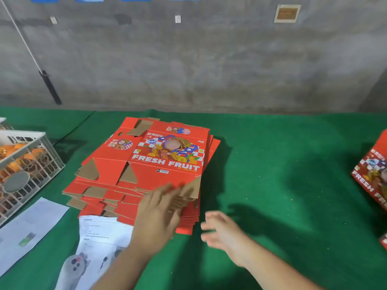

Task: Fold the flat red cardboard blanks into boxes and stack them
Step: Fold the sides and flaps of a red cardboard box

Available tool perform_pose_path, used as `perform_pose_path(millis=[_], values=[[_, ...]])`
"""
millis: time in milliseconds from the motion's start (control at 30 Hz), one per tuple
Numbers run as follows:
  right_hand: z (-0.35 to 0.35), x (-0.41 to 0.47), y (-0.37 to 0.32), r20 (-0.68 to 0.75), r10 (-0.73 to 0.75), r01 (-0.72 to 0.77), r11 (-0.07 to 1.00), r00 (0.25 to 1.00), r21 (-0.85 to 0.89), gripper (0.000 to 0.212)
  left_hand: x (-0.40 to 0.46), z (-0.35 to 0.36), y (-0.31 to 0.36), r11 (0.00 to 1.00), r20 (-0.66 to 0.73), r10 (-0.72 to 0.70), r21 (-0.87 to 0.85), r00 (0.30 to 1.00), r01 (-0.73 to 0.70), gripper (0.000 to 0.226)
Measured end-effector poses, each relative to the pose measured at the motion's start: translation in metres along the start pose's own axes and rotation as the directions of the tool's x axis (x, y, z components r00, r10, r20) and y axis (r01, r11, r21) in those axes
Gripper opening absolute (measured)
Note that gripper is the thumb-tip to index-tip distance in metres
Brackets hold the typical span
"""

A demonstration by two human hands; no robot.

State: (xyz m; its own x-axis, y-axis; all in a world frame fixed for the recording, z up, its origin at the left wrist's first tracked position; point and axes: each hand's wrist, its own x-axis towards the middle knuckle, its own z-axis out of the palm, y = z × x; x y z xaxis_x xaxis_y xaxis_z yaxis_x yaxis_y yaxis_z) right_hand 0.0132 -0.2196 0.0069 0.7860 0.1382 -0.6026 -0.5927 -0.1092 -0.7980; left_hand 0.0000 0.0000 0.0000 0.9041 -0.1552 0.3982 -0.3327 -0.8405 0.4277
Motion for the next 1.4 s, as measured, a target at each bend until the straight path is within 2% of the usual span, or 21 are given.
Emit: perform_pose_path(millis=[33,67,100,133,233,267,333,400,433,500,600,700,767,833,967,1033,1100,1167,1267,1333,1400], values=[[0.012,0.014,-0.011,-0.006,-0.037,0.037,0.999,0.999,0.037,0.021,0.020,-0.001,-0.012,0.988,0.060,-0.046,0.151,0.997,0.037,0.074],[0.024,0.019,-0.024,-0.035,-0.048,0.050,0.997,0.998,0.052,0.022,0.034,-0.003,-0.017,0.947,0.169,-0.191,0.291,0.967,0.137,0.083],[0.032,0.027,-0.034,-0.039,-0.053,0.056,0.994,0.998,0.094,0.022,0.044,0.000,-0.021,0.901,0.235,-0.264,0.407,0.935,0.152,0.084],[0.040,0.031,-0.043,-0.040,-0.038,0.042,0.992,0.998,0.117,0.019,0.052,0.000,-0.022,0.887,0.302,-0.294,0.440,0.907,0.141,0.080],[0.039,0.046,-0.045,-0.123,-0.006,0.038,0.965,0.992,0.258,0.014,0.039,0.019,-0.018,0.905,0.301,-0.222,0.417,0.927,0.081,0.071],[0.034,0.049,-0.043,-0.167,-0.020,0.064,0.963,0.986,0.263,0.013,0.038,0.020,-0.013,0.924,0.275,-0.179,0.376,0.945,0.066,0.069],[0.020,0.053,-0.037,-0.298,-0.055,0.116,0.975,0.953,0.192,0.007,0.040,0.029,-0.013,0.948,0.127,0.002,0.314,0.992,-0.042,0.057],[0.001,0.052,-0.031,-0.349,-0.073,0.135,0.978,0.934,0.158,0.007,0.040,0.032,-0.009,0.965,0.065,0.068,0.250,0.996,-0.082,0.051],[-0.009,0.050,-0.029,-0.333,-0.067,0.130,0.977,0.941,0.172,0.011,0.041,0.030,-0.010,0.965,0.078,0.034,0.257,0.996,-0.053,0.057],[-0.029,0.047,-0.028,-0.265,-0.026,0.110,0.946,0.964,0.304,0.014,0.043,0.025,-0.023,0.941,0.133,-0.136,0.328,0.982,0.085,0.083],[-0.048,0.047,-0.030,-0.160,0.019,0.054,0.897,0.987,0.438,0.018,0.043,0.007,-0.056,0.881,0.175,-0.382,0.365,0.908,0.300,0.113],[-0.035,0.045,-0.037,-0.050,-0.002,0.018,0.946,0.999,0.323,0.015,0.047,-0.007,-0.084,0.835,0.255,-0.471,0.437,0.844,0.334,0.122],[-0.023,0.048,-0.044,-0.057,-0.060,0.070,0.979,0.997,0.190,0.024,0.055,-0.011,-0.093,0.833,0.278,-0.490,0.428,0.826,0.351,0.123],[-0.030,0.051,-0.049,-0.137,-0.142,0.163,0.974,0.980,0.158,0.034,0.062,-0.015,-0.092,0.861,0.266,-0.454,0.376,0.850,0.342,0.120],[-0.092,0.042,-0.047,-0.174,-0.164,0.231,0.831,0.971,0.507,0.045,0.061,-0.019,-0.065,0.910,0.135,-0.366,0.261,0.921,0.323,0.123],[-0.126,0.031,-0.039,-0.179,-0.191,0.258,0.811,0.965,0.525,0.054,0.065,-0.013,-0.039,0.911,0.046,-0.357,0.237,0.933,0.337,0.113],[-0.150,0.022,-0.030,-0.186,-0.249,0.310,0.813,0.950,0.494,0.047,0.074,-0.010,-0.012,0.906,-0.029,-0.380,0.187,0.924,0.379,0.101],[-0.171,0.011,-0.020,-0.209,-0.315,0.377,0.804,0.926,0.459,0.039,0.086,-0.009,0.010,0.882,-0.017,-0.468,0.049,0.883,0.469,0.102],[-0.200,-0.005,0.003,-0.216,-0.343,0.405,0.780,0.914,0.477,0.041,0.096,-0.002,0.026,0.746,0.193,-0.597,-0.222,0.778,0.628,0.122],[-0.215,-0.012,0.021,-0.187,-0.316,0.367,0.815,0.930,0.449,0.042,0.098,0.004,0.025,0.658,0.348,-0.644,-0.202,0.681,0.726,0.119],[-0.233,-0.014,0.036,-0.106,-0.270,0.290,0.893,0.957,0.345,0.039,0.095,0.009,0.017,0.619,0.385,-0.705,-0.074,0.595,0.782,0.114]])
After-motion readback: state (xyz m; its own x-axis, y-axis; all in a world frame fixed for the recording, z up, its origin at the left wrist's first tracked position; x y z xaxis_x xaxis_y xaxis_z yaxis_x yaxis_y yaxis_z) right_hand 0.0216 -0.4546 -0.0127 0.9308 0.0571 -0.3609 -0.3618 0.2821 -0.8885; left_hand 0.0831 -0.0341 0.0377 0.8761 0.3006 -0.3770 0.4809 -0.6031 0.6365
